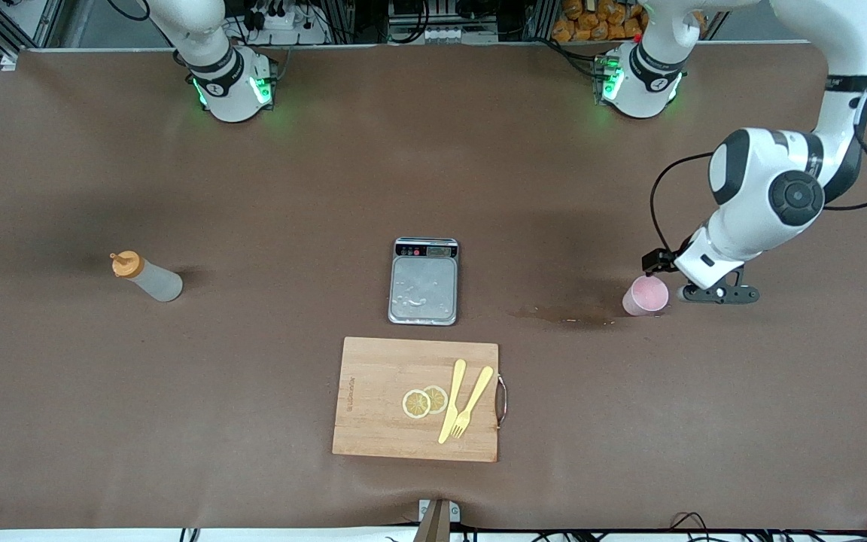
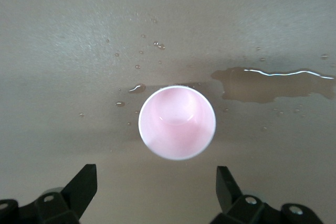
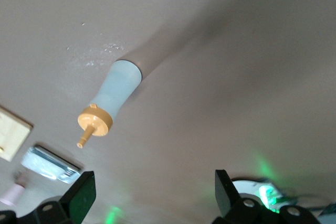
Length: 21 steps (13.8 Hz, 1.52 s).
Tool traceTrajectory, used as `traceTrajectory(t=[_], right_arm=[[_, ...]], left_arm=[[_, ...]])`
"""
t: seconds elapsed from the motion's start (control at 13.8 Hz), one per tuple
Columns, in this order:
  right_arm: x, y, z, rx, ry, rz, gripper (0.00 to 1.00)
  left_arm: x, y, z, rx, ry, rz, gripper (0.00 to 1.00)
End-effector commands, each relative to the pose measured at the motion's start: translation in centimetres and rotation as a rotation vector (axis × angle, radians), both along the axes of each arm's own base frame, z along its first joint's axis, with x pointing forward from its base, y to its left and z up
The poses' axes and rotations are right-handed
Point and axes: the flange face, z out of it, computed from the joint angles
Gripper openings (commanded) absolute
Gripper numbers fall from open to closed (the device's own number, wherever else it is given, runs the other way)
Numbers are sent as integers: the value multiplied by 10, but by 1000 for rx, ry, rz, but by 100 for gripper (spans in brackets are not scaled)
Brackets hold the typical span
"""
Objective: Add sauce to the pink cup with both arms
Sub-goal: 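Grasp the pink cup with the left gripper while the right gripper grasps the bottle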
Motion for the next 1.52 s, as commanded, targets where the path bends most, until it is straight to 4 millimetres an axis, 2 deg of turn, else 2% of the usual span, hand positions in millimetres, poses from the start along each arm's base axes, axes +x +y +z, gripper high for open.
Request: traceTrajectory(t=[0.0, 0.14, 0.29, 0.65, 0.8, 0.87, 1.01, 1.23, 1.45], right_arm=[[12, 7, -14, 42, 109, -186, 100], [16, 1, -52, 163, 141, -287, 100], [13, -12, -103, 303, 162, -367, 100], [20, -3, -161, 422, 298, -518, 100], [18, 2, -205, 501, 342, -547, 100], [18, 5, -221, 537, 349, -558, 100], [17, 11, -240, 565, 369, -562, 100], [26, 27, -248, 564, 399, -549, 100], [24, 37, -276, 612, 428, -562, 100]], left_arm=[[7, 7, -33, -11, 11, 12, 100], [12, 7, -45, -12, 19, 14, 100], [16, 8, -51, -14, 19, 16, 100], [20, 11, -67, -17, 9, 24, 100], [21, 14, -65, -17, 4, 27, 100], [22, 18, -64, -16, 3, 32, 100], [25, 20, -58, -18, -8, 36, 100], [27, 32, -46, -19, -25, 53, 100], [29, 35, -35, -18, -42, 57, 100]])
